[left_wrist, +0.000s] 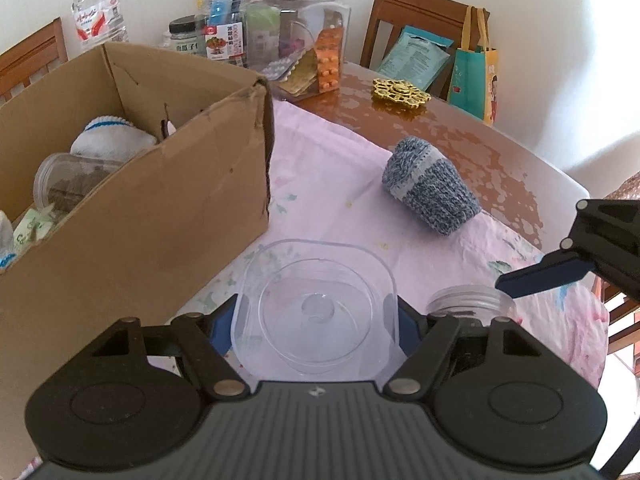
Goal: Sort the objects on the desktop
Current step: 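Grasp the second snack jar with the right tool while the left tool grasps the clear lid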
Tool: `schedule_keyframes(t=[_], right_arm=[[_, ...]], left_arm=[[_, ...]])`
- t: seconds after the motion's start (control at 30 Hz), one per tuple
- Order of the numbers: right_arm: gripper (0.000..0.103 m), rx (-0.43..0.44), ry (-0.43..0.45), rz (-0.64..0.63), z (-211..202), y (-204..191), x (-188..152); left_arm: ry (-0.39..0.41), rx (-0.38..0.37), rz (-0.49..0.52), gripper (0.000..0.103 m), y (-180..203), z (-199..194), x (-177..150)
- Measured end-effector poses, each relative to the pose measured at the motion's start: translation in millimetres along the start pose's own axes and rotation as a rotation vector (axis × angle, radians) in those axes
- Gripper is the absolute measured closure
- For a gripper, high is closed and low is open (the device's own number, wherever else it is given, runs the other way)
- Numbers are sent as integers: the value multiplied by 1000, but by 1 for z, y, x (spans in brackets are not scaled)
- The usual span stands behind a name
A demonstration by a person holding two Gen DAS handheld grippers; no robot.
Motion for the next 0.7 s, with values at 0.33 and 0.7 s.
schedule_keyframes(t=[0.33,0.7], right_arm=[[7,-13,-6,-24,8,0,4],[24,-14,-42,-78,16,-4,4]], left_arm=[[1,16,-24,28,-10,-24,-7],[13,32,-4,28,-10,-58,-8]])
Point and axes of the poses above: each gripper's, at about its wrist camera, not at the fingertips, and z roughly the way its jaws point, y to its right, x to its top, the point moved 7 cm from there along z, roughly the way its jaws point, and after that the axes turned 11 degrees about -x, right-handed, at the moved point
